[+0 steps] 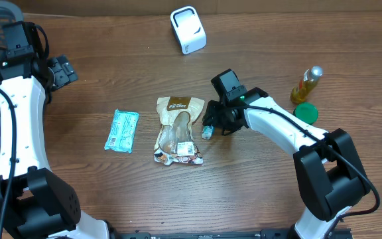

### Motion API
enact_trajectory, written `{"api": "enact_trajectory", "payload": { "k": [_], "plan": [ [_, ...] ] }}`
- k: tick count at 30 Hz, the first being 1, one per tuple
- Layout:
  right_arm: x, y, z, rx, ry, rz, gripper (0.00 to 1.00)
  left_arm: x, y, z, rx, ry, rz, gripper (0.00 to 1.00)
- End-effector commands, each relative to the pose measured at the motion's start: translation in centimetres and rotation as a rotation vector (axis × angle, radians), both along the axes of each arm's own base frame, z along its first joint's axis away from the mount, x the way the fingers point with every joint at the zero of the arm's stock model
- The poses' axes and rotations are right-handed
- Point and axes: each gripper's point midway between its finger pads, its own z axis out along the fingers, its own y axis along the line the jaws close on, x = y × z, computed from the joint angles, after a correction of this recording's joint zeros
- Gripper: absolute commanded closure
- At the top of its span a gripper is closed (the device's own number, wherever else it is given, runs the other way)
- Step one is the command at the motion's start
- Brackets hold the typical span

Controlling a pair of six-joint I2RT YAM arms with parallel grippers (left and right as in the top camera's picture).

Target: Scan the item barcode

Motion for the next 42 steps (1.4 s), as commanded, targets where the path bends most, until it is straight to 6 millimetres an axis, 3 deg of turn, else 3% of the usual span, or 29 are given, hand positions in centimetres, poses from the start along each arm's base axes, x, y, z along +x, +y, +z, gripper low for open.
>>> {"api": "enact_trajectory", "payload": {
  "k": [1,7,11,17,27,35,42],
  "plan": [
    [-0.4,-0.4,-0.8,-0.02,0.008,-0.011,0.54,0.1,0.7,1.1,0.024,-0.021,0.006,0.0],
    [-0.3,-0.4,-0.7,-0.017,0.003,-0.011,0.69,0.1,0.7,1.1,0.024,-0.021,0.006,0.0],
    [-0.2,-0.4,-0.7,-0.017,0.002,-0.012,0.7,0.1,0.7,1.1,0.024,-0.021,0.006,0.0],
    [0.6,-1.1,0.0,-0.015,0.0,-0.035,0.93,0.0,0.7,1.1,0.024,-0.021,0.006,0.0],
    [1.3,-3.9,2.8,-0.095,0.003,0.062,0.96,0.1,0.4,1.1,0.023,-0.021,0.0,0.0],
    [1.7,-9.3,2.8,-0.344,-0.005,0.012,0.95,0.1,0.4,1.1,0.023,-0.021,0.0,0.01],
    [1.7,-9.6,2.8,-0.381,-0.02,0.111,0.94,0.1,0.4,1.1,0.023,-0.021,0.0,0.01]
  ]
}}
